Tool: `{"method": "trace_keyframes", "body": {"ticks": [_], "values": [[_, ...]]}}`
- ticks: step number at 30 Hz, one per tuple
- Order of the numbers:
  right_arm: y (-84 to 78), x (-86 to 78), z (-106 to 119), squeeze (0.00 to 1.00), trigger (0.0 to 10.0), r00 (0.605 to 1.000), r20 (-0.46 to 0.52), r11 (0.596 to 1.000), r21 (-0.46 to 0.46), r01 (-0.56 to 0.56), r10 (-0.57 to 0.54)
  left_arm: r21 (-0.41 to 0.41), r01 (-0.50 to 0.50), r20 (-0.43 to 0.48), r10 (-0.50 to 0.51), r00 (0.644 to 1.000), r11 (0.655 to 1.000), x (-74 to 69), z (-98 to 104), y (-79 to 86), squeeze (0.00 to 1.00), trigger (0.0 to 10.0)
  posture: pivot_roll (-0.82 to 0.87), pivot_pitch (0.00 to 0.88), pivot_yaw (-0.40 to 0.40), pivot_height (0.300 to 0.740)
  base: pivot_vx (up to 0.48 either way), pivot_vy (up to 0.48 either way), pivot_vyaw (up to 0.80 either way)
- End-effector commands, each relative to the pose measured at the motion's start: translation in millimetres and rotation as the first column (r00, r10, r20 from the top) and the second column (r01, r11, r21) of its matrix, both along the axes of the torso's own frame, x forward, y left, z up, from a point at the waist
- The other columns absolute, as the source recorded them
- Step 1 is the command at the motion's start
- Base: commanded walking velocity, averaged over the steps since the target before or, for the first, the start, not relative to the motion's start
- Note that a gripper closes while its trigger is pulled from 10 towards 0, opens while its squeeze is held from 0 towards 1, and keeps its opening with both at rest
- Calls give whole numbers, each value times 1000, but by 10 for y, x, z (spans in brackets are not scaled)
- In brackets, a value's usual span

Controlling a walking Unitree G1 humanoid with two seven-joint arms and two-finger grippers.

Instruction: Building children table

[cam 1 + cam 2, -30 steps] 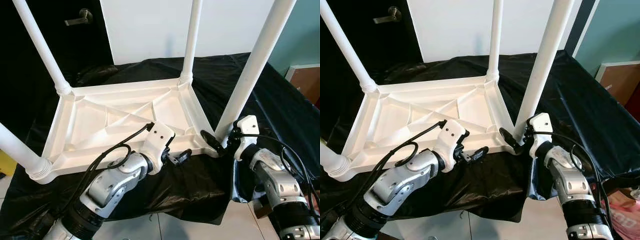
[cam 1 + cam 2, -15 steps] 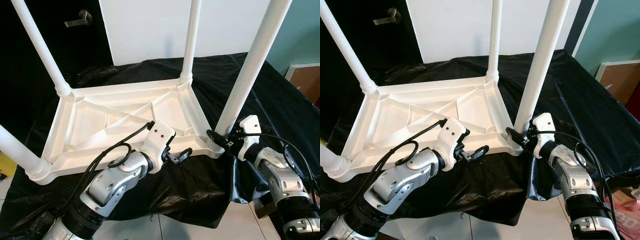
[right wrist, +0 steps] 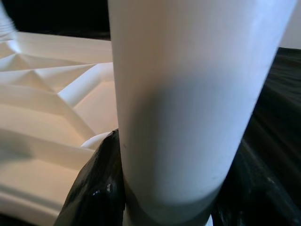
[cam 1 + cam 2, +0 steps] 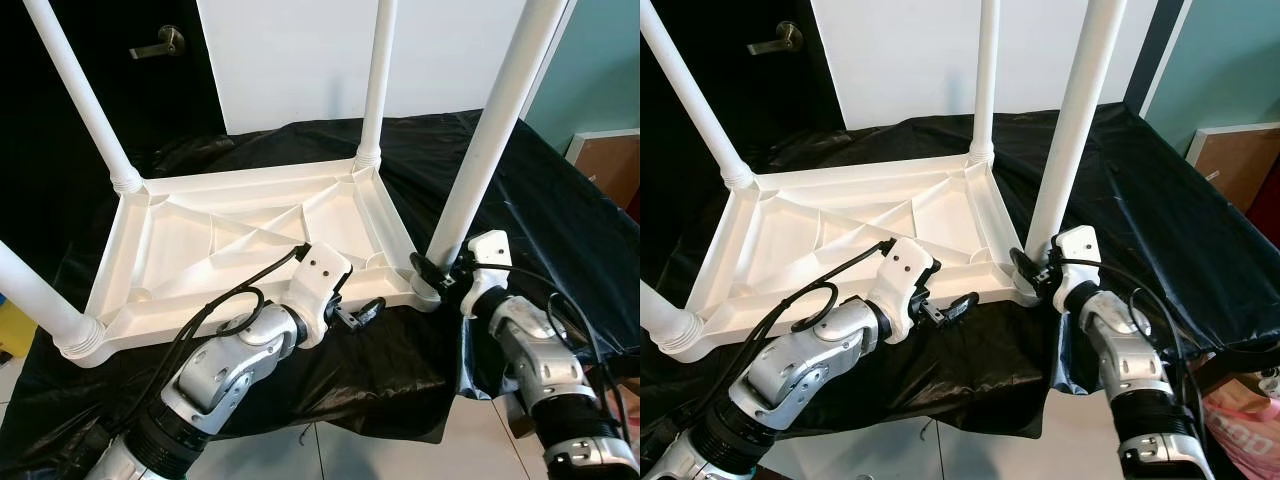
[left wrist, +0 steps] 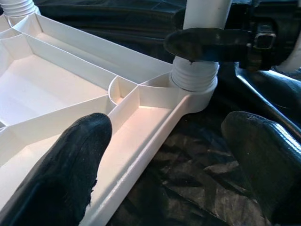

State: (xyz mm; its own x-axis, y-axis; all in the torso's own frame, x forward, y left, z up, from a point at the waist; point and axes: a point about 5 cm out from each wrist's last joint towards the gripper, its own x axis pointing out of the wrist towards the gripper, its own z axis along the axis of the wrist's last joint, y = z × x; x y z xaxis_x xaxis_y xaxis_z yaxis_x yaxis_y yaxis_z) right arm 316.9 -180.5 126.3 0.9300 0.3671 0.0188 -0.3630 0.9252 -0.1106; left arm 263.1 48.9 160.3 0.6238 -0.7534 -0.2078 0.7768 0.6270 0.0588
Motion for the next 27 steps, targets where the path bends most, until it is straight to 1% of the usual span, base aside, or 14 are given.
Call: {"method": "trace_keyframes", "body": {"ticks": [1,2,5,7,8,10,12,14,15,17,18,20,23,27], "values": [[35,-43,-174,0,10000,994,-79,998,3,70,-69,5,144,-44,-143,989,990,-83,-55,-44,0,10000,-64,15,-3,740,0,0,0],[79,-45,-185,0,10000,992,-82,995,16,101,-99,5,144,-44,-144,989,990,-85,-55,-45,0,10000,-64,15,-6,740,0,0,0],[108,-46,-192,0,10000,989,-84,992,24,123,-121,4,144,-44,-144,989,990,-87,-55,-46,0,10000,-64,15,-6,740,0,0,0],[207,-66,-238,0,10000,968,-97,969,56,239,-233,3,146,-45,-145,988,989,-99,-58,-54,0,10000,-61,16,-13,740,0,0,0],[231,-76,-247,0,10000,958,-99,959,67,275,-268,2,146,-45,-146,988,989,-103,-58,-57,0,10000,-59,17,-16,740,0,0,0],[252,-85,-256,0,10000,950,-103,950,75,302,-294,1,145,-46,-145,988,989,-105,-59,-58,0,10000,-59,18,-16,740,0,0,0],[346,-113,-301,0,10000,931,-128,931,95,354,-341,0,142,-47,-142,989,990,-107,-61,-60,0,10000,-59,18,-18,740,0,0,0],[378,-121,-316,0,10000,927,-136,926,100,364,-350,-1,141,-48,-140,989,990,-107,-62,-59,0,10000,-59,18,-18,740,0,0,0],[378,-121,-316,0,10000,927,-136,926,100,364,-350,-1,141,-48,-140,989,990,-107,-62,-59,0,10000,-59,18,-18,740,0,0,0],[537,-152,-329,0,10000,940,-149,936,129,326,-307,-3,141,-49,-141,989,990,-113,-65,-67,0,10000,-63,17,-16,740,0,0,0],[644,-169,-328,0,10000,954,-153,951,139,278,-256,-3,142,-50,-142,989,990,-113,-67,-68,0,10000,-66,18,-16,740,0,0,0],[764,-189,-327,0,10000,968,-156,964,150,220,-197,-2,142,-50,-142,989,990,-107,-70,-66,0,10000,-66,16,-16,740,0,0,0],[832,-196,-329,0,10000,971,-162,968,148,201,-177,-1,141,-48,-141,989,990,-92,-66,-55,0,10000,-66,15,-16,740,0,0,0],[855,-197,-310,0,10000,973,-147,970,139,201,-180,0,139,-47,-139,989,990,-89,-66,-48,0,10000,-66,17,-14,740,0,0,0]]}}
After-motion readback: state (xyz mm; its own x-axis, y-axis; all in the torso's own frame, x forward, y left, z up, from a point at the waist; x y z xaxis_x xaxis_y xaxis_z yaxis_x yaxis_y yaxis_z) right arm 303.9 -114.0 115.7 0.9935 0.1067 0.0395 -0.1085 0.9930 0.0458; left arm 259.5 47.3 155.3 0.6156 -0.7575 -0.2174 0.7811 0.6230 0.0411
